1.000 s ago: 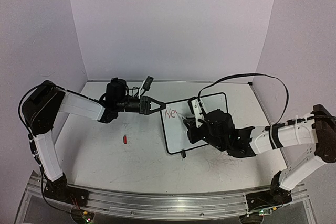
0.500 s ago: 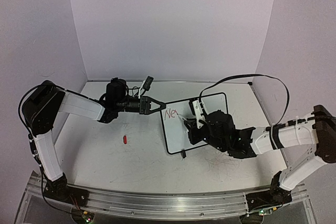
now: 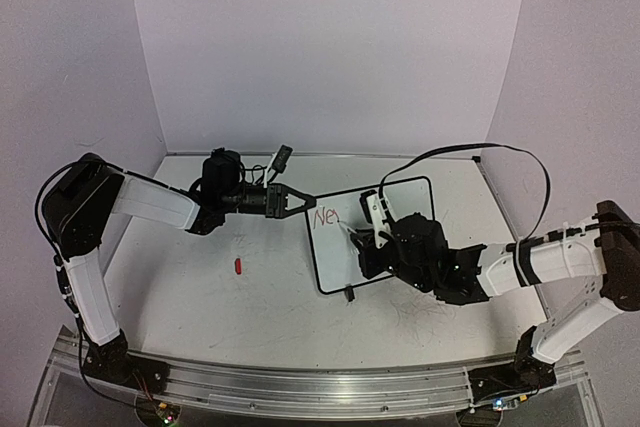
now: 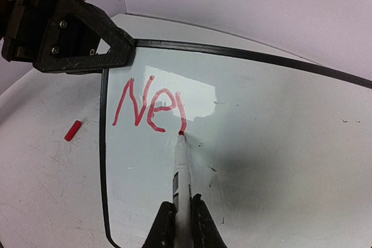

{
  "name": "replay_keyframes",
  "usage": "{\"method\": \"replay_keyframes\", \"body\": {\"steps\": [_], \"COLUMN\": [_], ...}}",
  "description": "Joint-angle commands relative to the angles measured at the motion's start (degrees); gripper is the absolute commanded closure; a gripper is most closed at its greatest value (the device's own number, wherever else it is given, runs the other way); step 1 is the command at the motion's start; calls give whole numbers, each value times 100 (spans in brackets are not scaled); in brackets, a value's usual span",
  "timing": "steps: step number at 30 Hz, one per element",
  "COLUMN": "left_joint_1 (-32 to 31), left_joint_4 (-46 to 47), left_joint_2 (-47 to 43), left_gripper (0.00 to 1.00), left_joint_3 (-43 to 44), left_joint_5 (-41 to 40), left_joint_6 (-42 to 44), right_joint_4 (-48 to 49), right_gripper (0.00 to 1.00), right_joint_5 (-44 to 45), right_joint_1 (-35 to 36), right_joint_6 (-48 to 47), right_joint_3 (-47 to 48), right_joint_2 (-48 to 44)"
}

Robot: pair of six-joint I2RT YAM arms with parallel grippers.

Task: Write a sentence on the whiteboard

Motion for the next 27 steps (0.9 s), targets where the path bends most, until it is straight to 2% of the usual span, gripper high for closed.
{"method": "replay_keyframes", "body": {"steps": [1,27], "left_joint_1": [-101,-110], "left_joint_4": [25,26], "left_joint_2": [41,7], "left_gripper": [100,100], "left_joint_3": [5,-6], "left_joint_5": [301,305], "left_joint_6": [-145,-139], "right_joint_4": [-183,-102], "right_gripper": [100,100], "right_joint_5": [252,489], "right_joint_1": [-21,-163], "right_joint_6": [-40,-274], "right_joint_3": [125,568], "right_joint_2": [-50,211]}}
